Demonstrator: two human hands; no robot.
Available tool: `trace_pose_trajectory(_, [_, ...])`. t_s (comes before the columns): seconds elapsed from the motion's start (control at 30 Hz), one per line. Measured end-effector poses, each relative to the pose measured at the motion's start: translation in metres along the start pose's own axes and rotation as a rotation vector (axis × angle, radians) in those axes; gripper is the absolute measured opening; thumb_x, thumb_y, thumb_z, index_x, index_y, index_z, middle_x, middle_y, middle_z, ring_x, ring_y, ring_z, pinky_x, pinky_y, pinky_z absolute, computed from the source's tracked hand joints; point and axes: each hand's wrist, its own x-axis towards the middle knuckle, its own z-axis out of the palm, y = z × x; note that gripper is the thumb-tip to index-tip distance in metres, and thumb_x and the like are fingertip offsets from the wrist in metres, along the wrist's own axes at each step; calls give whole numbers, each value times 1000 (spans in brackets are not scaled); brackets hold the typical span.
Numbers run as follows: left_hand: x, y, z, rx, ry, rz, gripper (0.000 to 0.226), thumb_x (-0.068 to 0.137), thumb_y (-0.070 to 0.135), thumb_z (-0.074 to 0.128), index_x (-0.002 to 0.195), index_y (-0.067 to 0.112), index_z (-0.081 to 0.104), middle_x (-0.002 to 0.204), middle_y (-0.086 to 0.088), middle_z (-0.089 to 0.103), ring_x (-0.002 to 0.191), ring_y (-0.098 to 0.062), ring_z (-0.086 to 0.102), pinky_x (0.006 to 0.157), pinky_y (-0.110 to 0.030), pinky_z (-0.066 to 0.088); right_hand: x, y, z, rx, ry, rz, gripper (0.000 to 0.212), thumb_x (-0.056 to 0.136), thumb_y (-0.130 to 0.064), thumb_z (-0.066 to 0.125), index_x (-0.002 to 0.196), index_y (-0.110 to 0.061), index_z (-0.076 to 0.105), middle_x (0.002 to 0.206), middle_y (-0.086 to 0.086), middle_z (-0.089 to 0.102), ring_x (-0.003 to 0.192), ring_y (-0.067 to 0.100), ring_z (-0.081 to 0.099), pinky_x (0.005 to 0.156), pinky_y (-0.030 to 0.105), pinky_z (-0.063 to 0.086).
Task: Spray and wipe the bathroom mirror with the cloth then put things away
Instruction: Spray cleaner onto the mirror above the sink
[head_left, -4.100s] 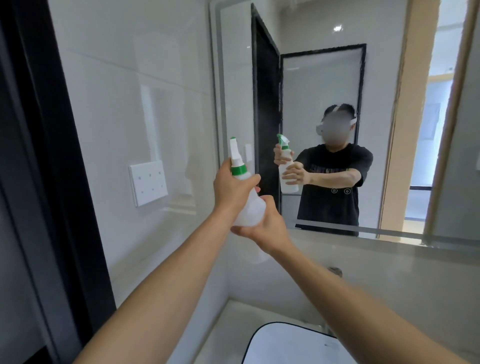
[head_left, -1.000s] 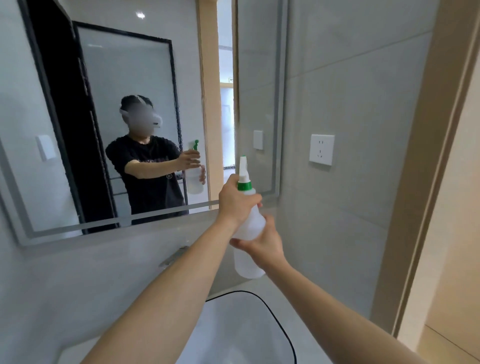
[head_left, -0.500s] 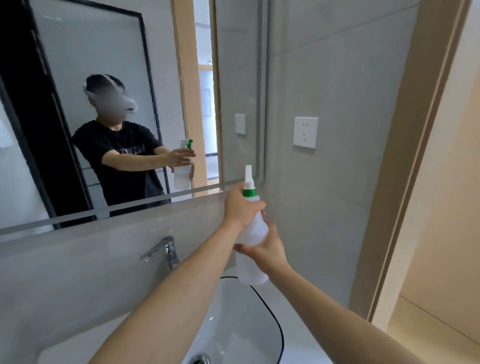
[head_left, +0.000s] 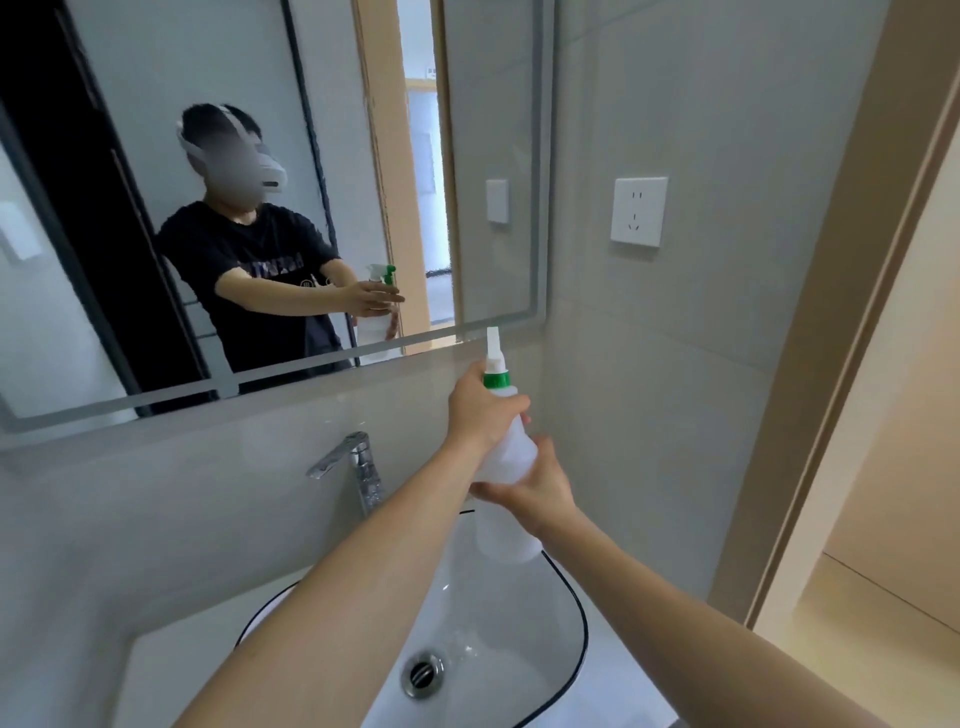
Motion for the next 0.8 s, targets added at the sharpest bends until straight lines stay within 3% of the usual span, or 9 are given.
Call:
trace_pose_trajectory(0.2, [-10, -13, -29, 11, 96, -33, 41, 50, 15, 68, 90, 17, 59, 83, -7, 66, 82, -40, 71, 73, -49, 61, -8, -1, 26, -6, -90, -22, 79, 57, -32, 93, 118, -25, 43, 108, -4, 65, 101, 20, 64, 87, 45, 56])
trace_pose_trajectory(0.4, [-20, -28, -60, 76, 224, -51, 33, 57, 7, 73, 84, 20, 58, 74, 0, 65, 71, -24, 63, 57, -29, 50, -13, 1, 56, -16, -177, -64, 78, 56, -32, 94, 116, -26, 44, 107, -5, 65, 101, 18, 64, 88, 46, 55])
trace_pose_trajectory(0.5, [-24, -39, -77, 55, 282, -58, 32, 58, 5, 72, 85, 15, 58, 77, -5, 65, 75, -31, 64, 67, -41, 57, -16, 2, 70, -38, -232, -86, 82, 54, -35, 94, 119, -26, 45, 108, -8, 66, 102, 15, 64, 89, 44, 55])
trace_pose_trajectory(0.57, [-29, -43, -91, 25, 306, -72, 33, 59, 5, 70, 89, 13, 59, 78, -6, 65, 80, -36, 68, 71, -46, 60, -18, 0, 81, -55, -267, -108, 81, 56, -36, 94, 120, -27, 45, 104, -12, 65, 96, 8, 63, 83, 39, 56])
trace_pose_trajectory(0.67, [-35, -47, -115, 29, 350, -75, 31, 64, 2, 71, 86, 19, 58, 74, -1, 63, 75, -32, 67, 66, -43, 62, -23, -7, 99, -54, -324, -134, 80, 56, -36, 95, 117, -30, 43, 101, -16, 64, 89, -2, 60, 69, 26, 51])
trace_pose_trajectory(0.8, [-44, -51, -146, 27, 408, -96, 31, 62, 6, 72, 83, 23, 56, 81, -9, 67, 79, -37, 69, 67, -44, 61, -32, -17, 126, -47, -390, -161, 81, 55, -37, 95, 115, -32, 42, 102, -15, 64, 92, 2, 62, 66, 26, 51])
